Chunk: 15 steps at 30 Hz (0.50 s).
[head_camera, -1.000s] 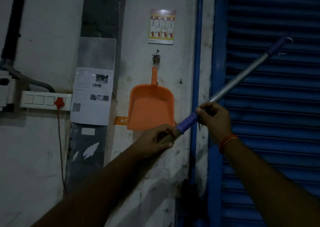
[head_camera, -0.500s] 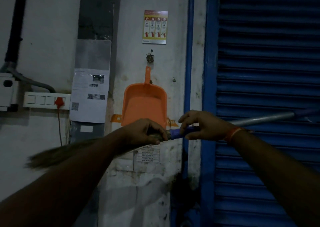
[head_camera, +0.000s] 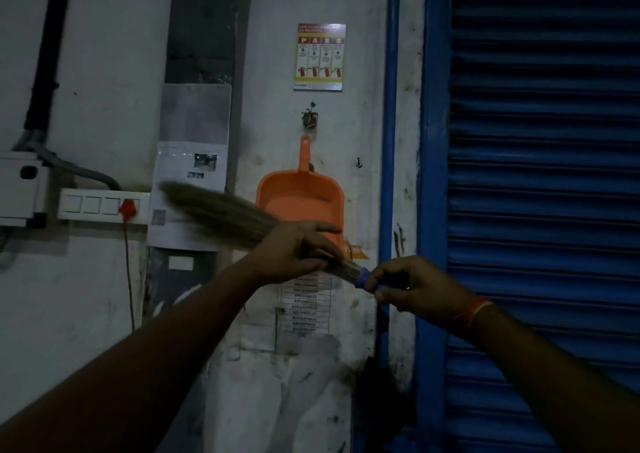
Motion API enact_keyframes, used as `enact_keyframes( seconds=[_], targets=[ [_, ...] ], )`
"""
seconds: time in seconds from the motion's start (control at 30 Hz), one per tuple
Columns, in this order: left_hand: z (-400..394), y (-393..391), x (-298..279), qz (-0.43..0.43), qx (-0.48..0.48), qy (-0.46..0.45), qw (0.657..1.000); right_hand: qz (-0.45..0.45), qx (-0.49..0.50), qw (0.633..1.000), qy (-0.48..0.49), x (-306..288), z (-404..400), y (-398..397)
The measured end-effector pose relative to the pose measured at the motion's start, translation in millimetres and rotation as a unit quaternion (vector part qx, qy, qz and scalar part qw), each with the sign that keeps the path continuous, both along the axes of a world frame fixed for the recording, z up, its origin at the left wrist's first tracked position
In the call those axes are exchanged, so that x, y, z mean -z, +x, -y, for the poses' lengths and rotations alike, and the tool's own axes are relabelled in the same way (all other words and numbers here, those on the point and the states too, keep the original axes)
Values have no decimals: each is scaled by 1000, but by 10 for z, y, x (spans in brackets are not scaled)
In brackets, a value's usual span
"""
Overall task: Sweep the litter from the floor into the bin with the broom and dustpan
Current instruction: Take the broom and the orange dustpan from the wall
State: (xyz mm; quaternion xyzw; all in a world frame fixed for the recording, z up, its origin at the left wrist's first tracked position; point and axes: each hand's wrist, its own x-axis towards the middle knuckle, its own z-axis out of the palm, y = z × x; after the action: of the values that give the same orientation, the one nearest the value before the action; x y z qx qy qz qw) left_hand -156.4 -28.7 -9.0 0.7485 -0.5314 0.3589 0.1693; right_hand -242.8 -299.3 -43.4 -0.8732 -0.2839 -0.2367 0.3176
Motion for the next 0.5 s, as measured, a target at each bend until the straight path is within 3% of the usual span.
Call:
enact_keyframes(
  seconds=[0.13, 0.3, 0.4, 0.5],
  targets=[
    [22, 57, 189, 3, 14, -224, 975, -19, -39, 989, 144, 199, -28, 28],
    [168, 10, 367, -135, 99, -440, 882, 4, -43, 975, 218, 273, -29, 14],
    [285, -79, 438, -210, 163, -475, 839, 17, -58, 971, 233, 317, -43, -1],
    [409, -182, 428, -335, 245, -449, 792, 9, -77, 963, 259, 371, -61, -19]
  ],
)
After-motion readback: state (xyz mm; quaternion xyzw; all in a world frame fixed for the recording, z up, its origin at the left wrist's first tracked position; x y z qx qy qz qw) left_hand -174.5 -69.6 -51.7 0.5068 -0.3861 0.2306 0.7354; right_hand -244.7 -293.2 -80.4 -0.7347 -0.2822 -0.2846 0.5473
